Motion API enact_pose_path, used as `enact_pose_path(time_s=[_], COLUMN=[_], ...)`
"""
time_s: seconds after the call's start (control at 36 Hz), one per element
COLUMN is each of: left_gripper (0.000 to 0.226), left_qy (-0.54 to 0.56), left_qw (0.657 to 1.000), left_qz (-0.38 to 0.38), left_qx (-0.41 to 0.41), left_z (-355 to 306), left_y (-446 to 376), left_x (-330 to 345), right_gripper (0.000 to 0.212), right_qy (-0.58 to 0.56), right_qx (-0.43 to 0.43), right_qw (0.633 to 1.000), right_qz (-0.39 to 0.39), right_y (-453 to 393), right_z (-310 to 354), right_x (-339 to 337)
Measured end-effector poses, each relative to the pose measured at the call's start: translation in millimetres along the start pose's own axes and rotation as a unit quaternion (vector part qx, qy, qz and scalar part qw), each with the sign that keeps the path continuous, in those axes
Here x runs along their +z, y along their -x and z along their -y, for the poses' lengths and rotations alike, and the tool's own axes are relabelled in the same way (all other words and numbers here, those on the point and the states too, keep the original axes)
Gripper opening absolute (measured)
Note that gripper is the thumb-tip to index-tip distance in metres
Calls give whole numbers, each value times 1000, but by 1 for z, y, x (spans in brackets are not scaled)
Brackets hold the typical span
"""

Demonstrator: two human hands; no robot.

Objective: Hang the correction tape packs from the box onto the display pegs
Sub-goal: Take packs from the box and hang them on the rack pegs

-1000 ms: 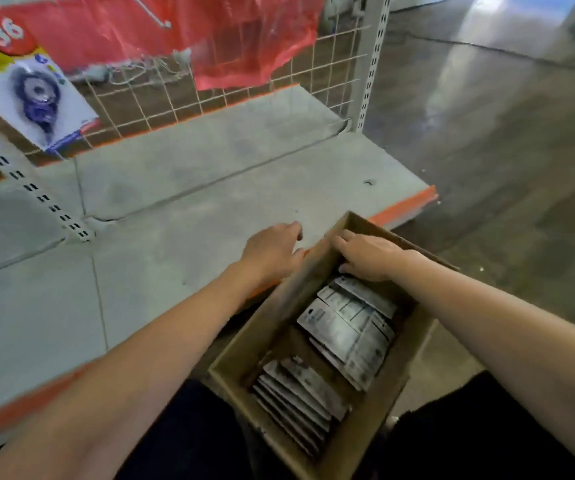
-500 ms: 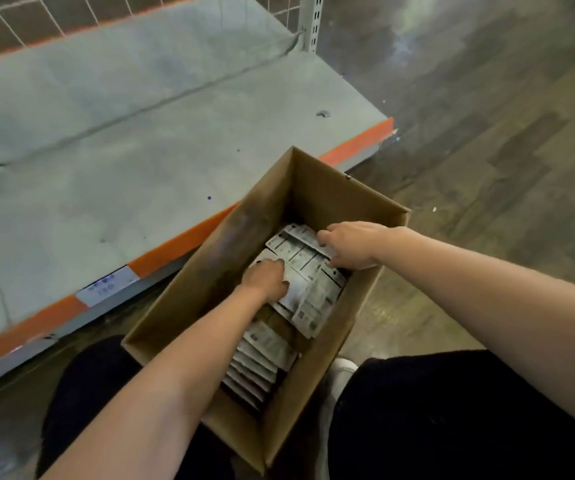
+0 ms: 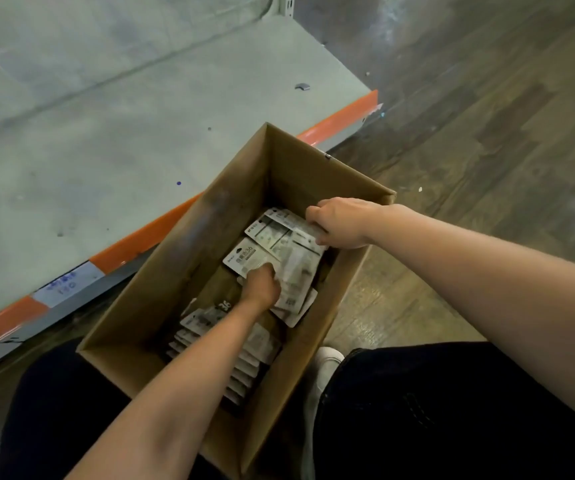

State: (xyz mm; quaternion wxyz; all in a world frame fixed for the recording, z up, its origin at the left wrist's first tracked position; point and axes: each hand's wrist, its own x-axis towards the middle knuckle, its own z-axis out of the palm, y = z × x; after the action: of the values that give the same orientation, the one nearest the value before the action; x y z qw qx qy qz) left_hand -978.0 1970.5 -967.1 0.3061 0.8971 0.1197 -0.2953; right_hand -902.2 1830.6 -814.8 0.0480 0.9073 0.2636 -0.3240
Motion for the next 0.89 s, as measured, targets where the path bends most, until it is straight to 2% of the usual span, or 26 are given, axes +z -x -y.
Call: enact_pose_path(time_s=[0.08,0.14,0.22,0.33,0.42,0.47,0.58,0.64,0.72,0.89], left_gripper=[5,15,18,14,11,10,7,9,15,43], left_qy=[164,273,385,487,515,492,350,290,202,135], left_qw=[985,960,921,871,852,864,933,954,976,988], left_qz=[-49,-63,-51,-27,-15,-7,-35,-62,-79,-25], left_qx=[-12,-16,16,62,94,108,74,48,20,-70], left_z=[1,1,-5,-18,-30,-36,-39,-39,-41,-55], left_y=[0,3,16,30,32,30,12,-1,-23,-66], left_x=[-27,-43,-63,-77,-81,-81,-71,-63,-51,-21], right_gripper=[43,42,41,43,42,37,46,48,43,33], right_qy=[-21,-41,-95,-206,-277,-282,-274,-244,-224,-201], right_qx=[6,13,42,89,110,111,124,141,150,143], right_qw=[1000,999,993,970,947,943,940,945,947,951], right_qz=[-11,-18,-51,-91,-121,-141,-160,-166,-176,-189], right_y=[-1,-3,-7,-13,-15,-13,-4,-2,-2,2], right_z=[3,7,12,17,17,16,9,4,-2,-10], right_x=[-7,-12,-20,-30,-35,-37,-38,-38,-34,-27])
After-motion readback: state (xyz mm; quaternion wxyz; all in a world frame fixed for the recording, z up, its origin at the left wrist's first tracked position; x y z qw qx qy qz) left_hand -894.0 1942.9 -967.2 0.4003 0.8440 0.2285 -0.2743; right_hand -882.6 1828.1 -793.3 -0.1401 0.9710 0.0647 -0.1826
